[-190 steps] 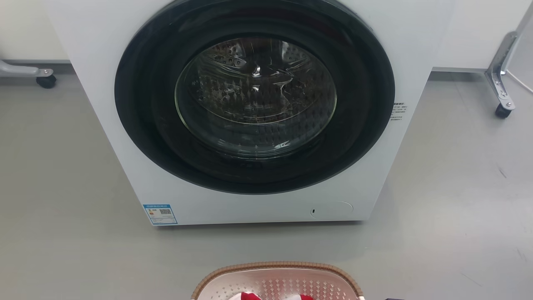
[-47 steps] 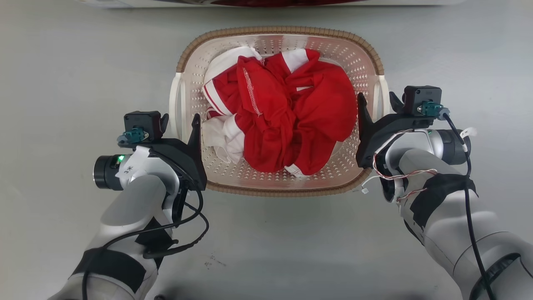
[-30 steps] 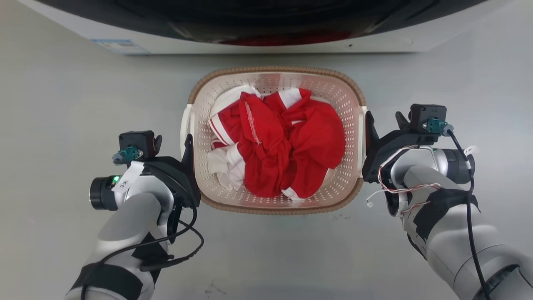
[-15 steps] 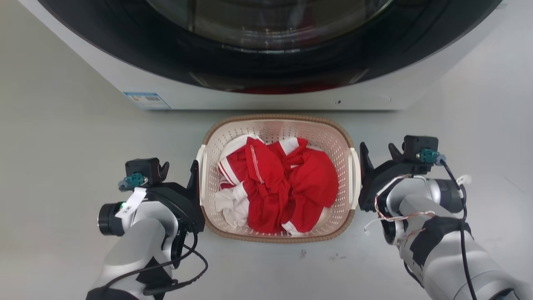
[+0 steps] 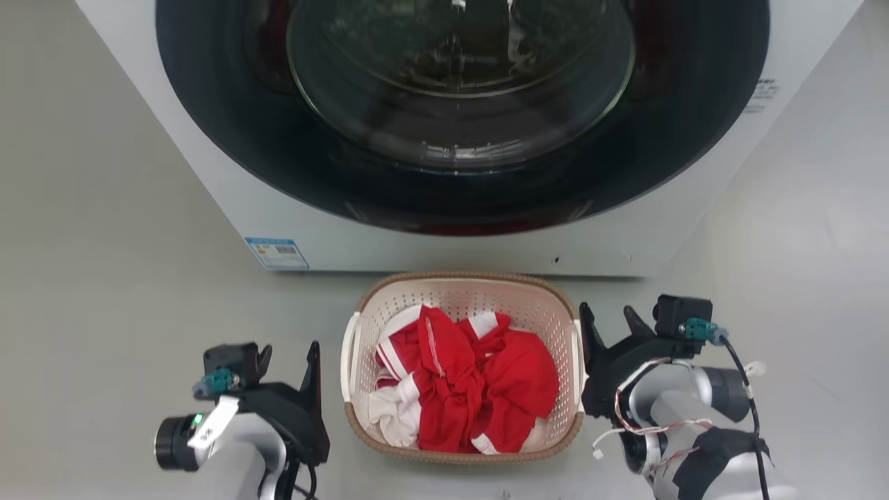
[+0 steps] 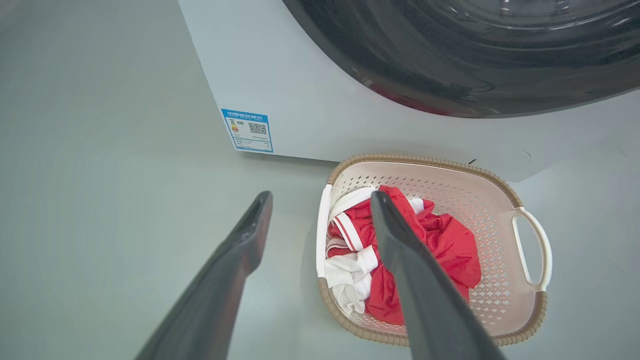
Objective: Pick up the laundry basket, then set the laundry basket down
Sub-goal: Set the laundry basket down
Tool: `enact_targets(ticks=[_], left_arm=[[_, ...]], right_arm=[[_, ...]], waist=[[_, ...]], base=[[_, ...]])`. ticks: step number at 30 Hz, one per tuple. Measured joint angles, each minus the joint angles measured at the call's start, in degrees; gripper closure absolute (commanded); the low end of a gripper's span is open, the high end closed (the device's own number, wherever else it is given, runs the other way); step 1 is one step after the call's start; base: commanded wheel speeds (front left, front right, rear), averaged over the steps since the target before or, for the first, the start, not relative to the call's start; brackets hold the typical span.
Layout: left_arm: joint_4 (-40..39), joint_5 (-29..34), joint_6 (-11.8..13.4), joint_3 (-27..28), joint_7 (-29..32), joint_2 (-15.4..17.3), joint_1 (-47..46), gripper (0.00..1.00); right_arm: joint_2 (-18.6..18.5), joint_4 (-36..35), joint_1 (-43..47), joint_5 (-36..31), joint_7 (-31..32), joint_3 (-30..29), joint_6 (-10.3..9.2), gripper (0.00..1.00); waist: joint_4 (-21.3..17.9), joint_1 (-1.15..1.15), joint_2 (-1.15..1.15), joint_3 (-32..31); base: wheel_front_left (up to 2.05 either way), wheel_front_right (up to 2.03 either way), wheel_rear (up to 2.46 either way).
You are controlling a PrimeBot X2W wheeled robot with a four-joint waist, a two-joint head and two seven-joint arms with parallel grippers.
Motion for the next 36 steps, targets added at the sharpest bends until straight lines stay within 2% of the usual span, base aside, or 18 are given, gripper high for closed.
enact_targets(ticks=[7, 16, 27, 36], left_arm=[[-7.0, 2.1, 1.6, 1.9, 0.0, 1.9, 6.9, 0.00], [-18.4, 6.7, 3.5, 4.5, 0.0, 3.7, 14.1, 0.00], [-32.7, 11.1, 5.0, 8.0, 0.0, 5.2, 24.5, 0.00], [-42.3, 14.6, 5.6, 11.3, 0.0, 5.9, 31.5, 0.00]], right_arm=[[-0.3, -6.0, 5.1, -2.9, 0.0, -2.9, -0.07, 0.00], [-2.3, -15.6, 11.5, -8.1, 0.0, -6.3, -0.10, 0.00], [-3.2, -28.3, 22.4, -14.7, 0.0, -12.0, -0.32, 0.00], [-3.5, -36.7, 30.3, -21.7, 0.0, -19.8, -0.32, 0.00]], waist=[[-0.1, 0.00, 0.00, -5.2], [-0.4, 0.01, 0.00, -9.7], [-0.7, 0.00, 0.00, -13.1], [-1.4, 0.01, 0.01, -14.3]], base=[[0.00, 0.00, 0.00], [0.00, 0.00, 0.00], [0.00, 0.00, 0.00], [0.00, 0.00, 0.00]])
